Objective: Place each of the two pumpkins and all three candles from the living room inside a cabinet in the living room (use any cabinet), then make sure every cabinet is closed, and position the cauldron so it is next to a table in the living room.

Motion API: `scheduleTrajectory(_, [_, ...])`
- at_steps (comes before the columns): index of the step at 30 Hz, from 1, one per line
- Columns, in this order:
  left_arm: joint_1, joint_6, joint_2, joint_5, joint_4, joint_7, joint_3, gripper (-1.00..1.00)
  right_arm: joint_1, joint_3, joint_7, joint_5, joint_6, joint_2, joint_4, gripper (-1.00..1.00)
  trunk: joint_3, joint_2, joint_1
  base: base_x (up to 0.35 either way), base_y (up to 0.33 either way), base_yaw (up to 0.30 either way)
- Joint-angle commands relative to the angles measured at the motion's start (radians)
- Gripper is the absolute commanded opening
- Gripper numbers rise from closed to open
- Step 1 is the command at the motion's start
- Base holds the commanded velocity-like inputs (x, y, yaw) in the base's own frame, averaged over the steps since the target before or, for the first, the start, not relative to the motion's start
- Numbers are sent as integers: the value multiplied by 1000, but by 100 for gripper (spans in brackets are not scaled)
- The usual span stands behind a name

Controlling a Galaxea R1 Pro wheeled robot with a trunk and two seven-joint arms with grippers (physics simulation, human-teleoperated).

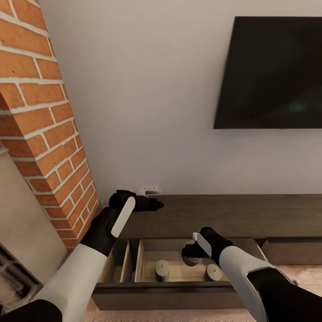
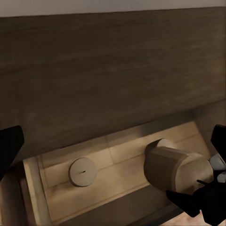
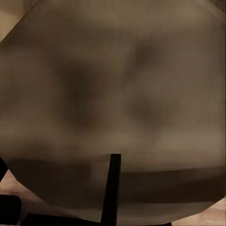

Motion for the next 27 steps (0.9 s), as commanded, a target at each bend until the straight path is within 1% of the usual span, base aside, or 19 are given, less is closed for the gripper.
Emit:
scheduleTrajectory(1, [-1,3,0,11,-1,10,-1,100,-1,8,-5,-10,4,0,-2,-100,-6,-8,4,0,0,1])
scheduleTrajectory(6, [-1,3,0,11,-2,9,-1,100,-1,8,-4,-10,-3,0,-2,-100,-29,-43,23,0,0,0])
scheduleTrajectory(8, [-1,3,0,11,-2,9,-1,100,0,8,-3,-10,-21,0,-2,-100,-39,-57,31,0,0,0])
scheduleTrajectory(9, [-1,3,0,11,-2,9,-1,100,1,8,-3,-10,-60,0,-2,-100,-42,-64,34,0,0,0])
scheduleTrajectory(13, [-1,3,0,11,-2,9,-1,100,2,9,-3,-9,-101,0,-2,-100,-56,-92,50,0,0,0])
scheduleTrajectory(27, [-1,3,0,11,-2,9,-1,100,3,9,-3,-9,-113,0,-1,-100,-100,-190,103,0,0,0])
